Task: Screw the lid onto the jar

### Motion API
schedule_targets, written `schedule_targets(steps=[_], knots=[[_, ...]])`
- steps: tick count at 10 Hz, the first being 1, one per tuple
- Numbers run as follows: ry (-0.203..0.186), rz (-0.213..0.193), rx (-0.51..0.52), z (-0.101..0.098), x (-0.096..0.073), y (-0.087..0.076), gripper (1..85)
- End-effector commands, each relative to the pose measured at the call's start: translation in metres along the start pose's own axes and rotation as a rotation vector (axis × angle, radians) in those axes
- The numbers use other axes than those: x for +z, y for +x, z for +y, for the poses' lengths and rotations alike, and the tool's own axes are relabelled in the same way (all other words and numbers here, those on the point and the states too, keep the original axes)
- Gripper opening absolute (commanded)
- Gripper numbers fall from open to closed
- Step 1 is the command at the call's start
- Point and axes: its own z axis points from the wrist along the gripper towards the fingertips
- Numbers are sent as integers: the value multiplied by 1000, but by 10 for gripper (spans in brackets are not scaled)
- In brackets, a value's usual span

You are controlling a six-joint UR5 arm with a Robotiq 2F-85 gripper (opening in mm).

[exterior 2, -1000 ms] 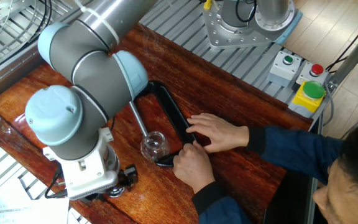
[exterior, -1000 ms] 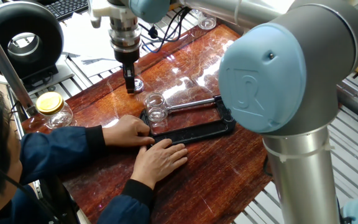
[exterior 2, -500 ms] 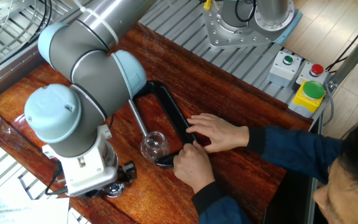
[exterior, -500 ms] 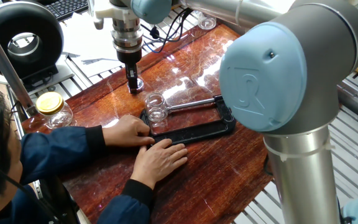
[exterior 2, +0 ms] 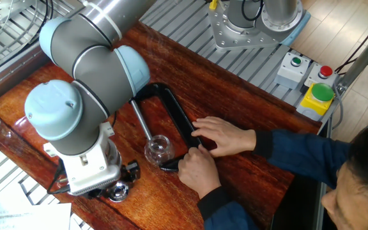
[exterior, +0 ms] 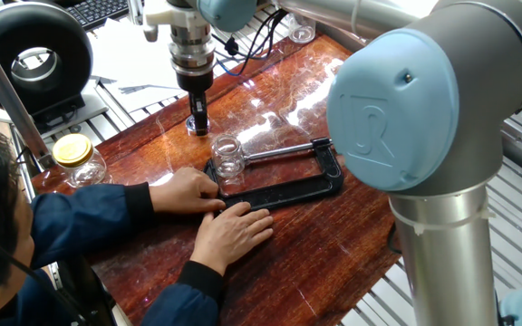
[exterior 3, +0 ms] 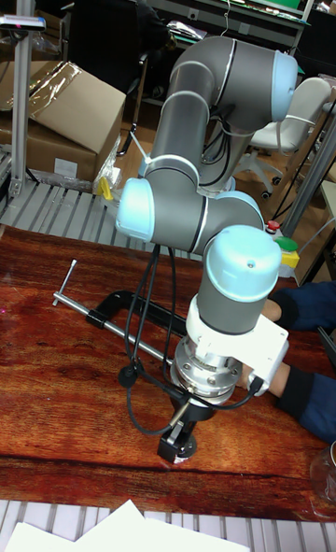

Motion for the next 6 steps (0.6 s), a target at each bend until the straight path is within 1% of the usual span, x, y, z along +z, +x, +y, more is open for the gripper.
schedule_targets(steps=[1,3,4,5,6], knots=[[-4,-23,11,2,0,-5,593],[-1,-23,16,2,0,-7,590],[0,-24,27,1,0,-7,570],[-1,-20,48,2,0,-7,483],[-4,-11,73,3,-1,-5,377]])
